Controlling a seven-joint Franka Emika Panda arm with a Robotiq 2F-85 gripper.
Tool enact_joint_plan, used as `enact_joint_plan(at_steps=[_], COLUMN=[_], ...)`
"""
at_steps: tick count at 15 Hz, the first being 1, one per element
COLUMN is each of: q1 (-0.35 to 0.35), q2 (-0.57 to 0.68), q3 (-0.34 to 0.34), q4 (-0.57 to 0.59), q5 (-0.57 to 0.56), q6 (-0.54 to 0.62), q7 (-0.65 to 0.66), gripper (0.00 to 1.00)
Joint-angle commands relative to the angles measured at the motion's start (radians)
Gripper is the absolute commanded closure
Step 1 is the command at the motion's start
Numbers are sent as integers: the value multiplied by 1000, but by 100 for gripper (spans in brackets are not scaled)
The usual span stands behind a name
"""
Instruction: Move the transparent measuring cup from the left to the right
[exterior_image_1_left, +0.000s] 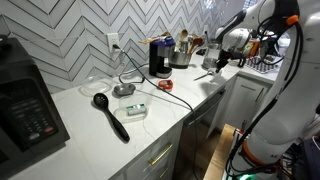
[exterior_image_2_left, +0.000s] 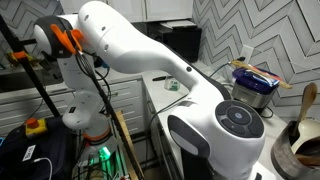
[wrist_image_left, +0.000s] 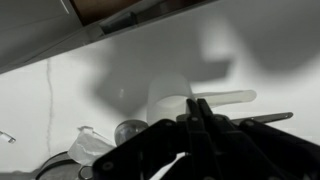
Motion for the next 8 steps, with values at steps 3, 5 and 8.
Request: enact_joint_plan(at_steps=[3,5,8], q1=[-102,-126,-152], q2=[90,101,94], q3=[94,119,151], q4=[57,67,75], q5=[63,56,50], q6=[23,26,28], q7=[-27,-20,-17], gripper=[99,78,57])
